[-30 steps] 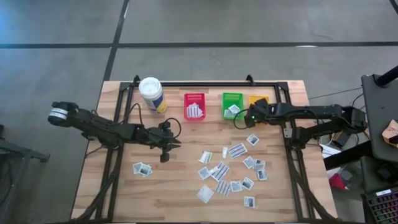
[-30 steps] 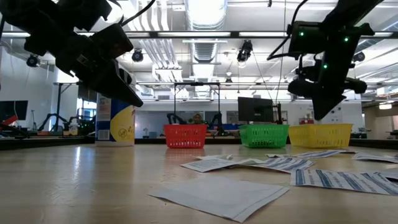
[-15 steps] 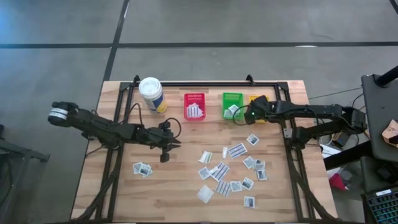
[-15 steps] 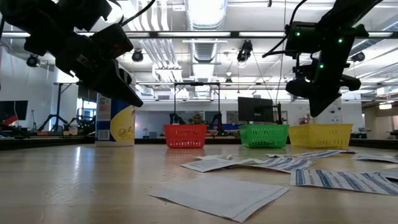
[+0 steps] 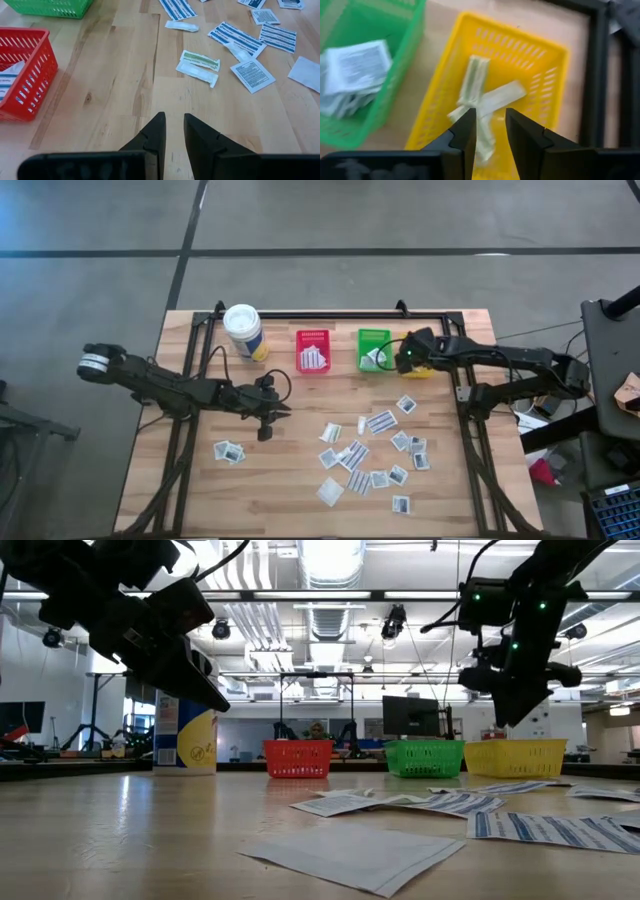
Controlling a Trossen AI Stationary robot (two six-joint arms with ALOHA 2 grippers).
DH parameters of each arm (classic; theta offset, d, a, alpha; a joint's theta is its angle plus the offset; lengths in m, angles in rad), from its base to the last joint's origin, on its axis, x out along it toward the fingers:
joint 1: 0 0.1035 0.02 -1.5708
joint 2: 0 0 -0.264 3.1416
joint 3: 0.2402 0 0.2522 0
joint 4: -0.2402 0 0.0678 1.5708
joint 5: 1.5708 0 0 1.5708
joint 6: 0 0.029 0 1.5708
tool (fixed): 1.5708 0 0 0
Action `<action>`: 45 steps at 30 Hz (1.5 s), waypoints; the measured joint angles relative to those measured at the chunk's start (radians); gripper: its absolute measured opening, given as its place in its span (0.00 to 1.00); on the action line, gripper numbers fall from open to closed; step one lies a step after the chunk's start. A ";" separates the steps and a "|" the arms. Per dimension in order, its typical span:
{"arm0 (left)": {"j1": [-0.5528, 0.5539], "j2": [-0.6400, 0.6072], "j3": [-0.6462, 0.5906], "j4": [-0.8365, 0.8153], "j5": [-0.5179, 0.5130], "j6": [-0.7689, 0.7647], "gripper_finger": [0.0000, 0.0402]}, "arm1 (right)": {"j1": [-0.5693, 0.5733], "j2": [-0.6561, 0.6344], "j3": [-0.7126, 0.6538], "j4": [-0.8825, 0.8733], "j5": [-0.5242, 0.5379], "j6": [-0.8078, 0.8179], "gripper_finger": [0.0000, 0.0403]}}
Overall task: Pick & Place First Aid Supplies
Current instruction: Put the alcohol pad in the green bin
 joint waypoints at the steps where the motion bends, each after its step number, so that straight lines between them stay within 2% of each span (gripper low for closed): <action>1: 0.000 0.000 0.000 0.000 0.000 0.000 0.16 | 0.000 -0.005 0.000 0.000 -0.030 0.001 0.26; 5: 0.000 0.000 0.000 0.000 0.000 -0.005 0.16 | 0.009 -0.023 0.000 0.005 -0.143 0.004 0.23; 15: 0.000 0.000 0.000 -0.017 0.086 -0.071 0.16 | 0.151 -0.031 0.000 0.091 -0.135 0.004 0.13; 20: 0.000 -0.011 0.034 -0.191 0.121 -0.106 0.16 | 0.246 -0.031 0.000 0.181 -0.123 0.004 0.11; 24: -0.005 -0.012 0.071 -0.341 0.137 -0.140 0.16 | 0.322 -0.031 0.000 0.243 -0.052 0.014 0.11; 28: -0.030 -0.013 0.102 -0.471 0.203 -0.177 0.16 | 0.382 -0.031 0.000 0.277 0.009 0.030 0.11; 39: -0.164 -0.013 0.220 -0.823 0.234 -0.327 0.16 | 0.472 -0.022 0.000 0.375 0.064 0.027 0.11; 45: -0.281 -0.014 0.197 -0.876 0.341 -0.530 0.16 | 0.499 -0.020 0.000 0.372 0.077 0.044 0.11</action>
